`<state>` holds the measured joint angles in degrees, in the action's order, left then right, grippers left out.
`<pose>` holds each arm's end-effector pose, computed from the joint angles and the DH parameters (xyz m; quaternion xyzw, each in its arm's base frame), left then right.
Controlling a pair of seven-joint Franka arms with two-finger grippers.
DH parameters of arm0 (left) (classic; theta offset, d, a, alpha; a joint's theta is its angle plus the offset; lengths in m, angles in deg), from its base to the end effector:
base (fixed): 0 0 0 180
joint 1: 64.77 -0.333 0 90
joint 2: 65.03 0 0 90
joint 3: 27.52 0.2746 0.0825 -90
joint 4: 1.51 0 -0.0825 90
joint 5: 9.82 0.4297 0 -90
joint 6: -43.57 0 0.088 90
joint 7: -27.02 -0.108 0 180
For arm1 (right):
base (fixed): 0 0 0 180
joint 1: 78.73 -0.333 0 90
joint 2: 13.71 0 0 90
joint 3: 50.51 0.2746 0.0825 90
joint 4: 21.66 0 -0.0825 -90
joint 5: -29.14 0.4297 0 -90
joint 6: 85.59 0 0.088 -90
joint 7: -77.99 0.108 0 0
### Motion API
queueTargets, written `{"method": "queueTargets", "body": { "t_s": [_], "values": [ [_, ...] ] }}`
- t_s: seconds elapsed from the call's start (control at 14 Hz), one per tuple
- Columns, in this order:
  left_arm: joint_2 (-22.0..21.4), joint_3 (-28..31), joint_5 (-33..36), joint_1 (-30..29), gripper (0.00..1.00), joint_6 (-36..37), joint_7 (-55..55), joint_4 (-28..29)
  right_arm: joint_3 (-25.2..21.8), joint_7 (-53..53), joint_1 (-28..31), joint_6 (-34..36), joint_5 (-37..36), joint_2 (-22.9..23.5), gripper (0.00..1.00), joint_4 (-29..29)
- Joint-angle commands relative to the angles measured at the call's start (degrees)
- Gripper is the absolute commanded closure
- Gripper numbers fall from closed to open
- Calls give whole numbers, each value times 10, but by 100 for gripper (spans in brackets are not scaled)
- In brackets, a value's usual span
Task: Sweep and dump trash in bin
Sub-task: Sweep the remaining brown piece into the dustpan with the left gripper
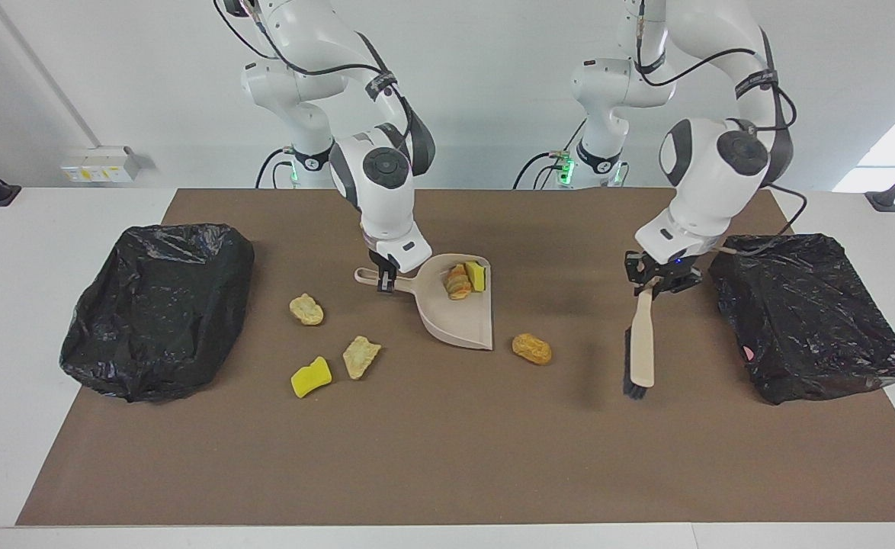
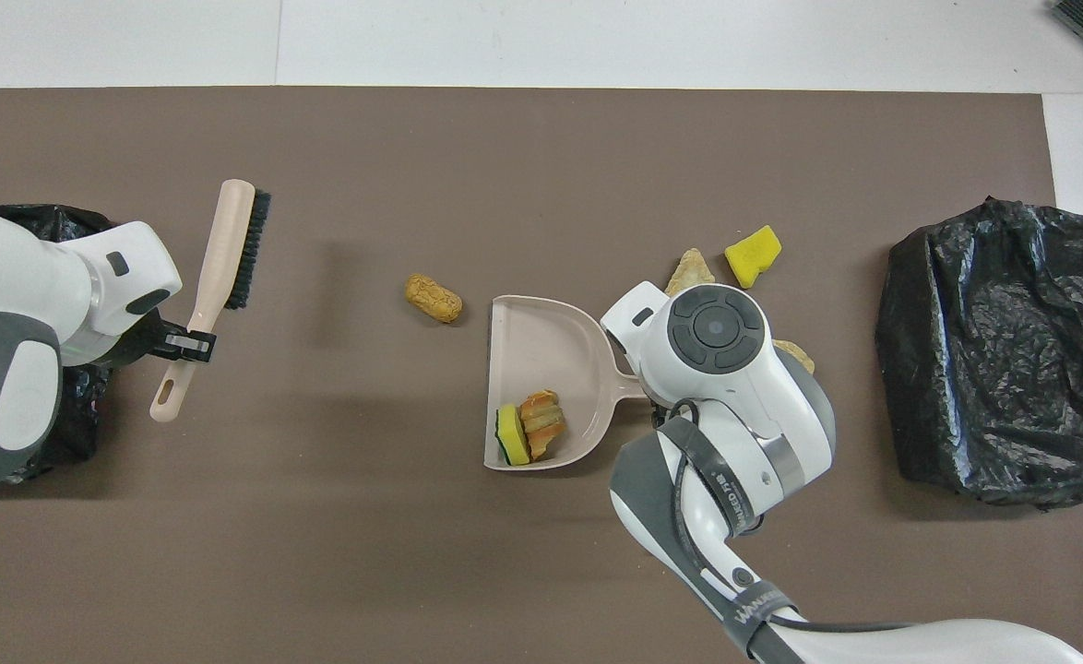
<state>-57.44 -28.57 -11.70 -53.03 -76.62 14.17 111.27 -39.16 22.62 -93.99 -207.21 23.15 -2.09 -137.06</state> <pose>0.6025 -0.1383 0.3400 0.9768 -0.2137 -0.0016 0.0154 0.5447 0.2672 0.2791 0.7350 0.6762 -0.0490 0.0115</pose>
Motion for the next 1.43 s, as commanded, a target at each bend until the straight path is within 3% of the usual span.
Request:
{"method": "queueTargets", "body": {
  "t_s": [0.0, 0.29, 0.64, 1.14, 1.36],
  "values": [
    [50, 6, 7, 46, 100, 0, -2, -28, 3, -11, 6, -14, -6, -13, 100, -21],
    [29, 5, 9, 86, 100, 15, 8, 16, 3, -10, 6, -15, -6, -13, 100, -22],
    [-40, 1, 0, 167, 100, 39, 157, 116, 4, -10, 6, -16, -6, -13, 100, -22],
    [-58, 1, -101, 284, 100, 59, 267, 114, 4, -16, 15, -16, -6, -13, 100, -23],
    [-67, 2, -117, 280, 100, 60, 291, 107, 4, -17, 16, -13, -6, -13, 100, -25]
  ]
}}
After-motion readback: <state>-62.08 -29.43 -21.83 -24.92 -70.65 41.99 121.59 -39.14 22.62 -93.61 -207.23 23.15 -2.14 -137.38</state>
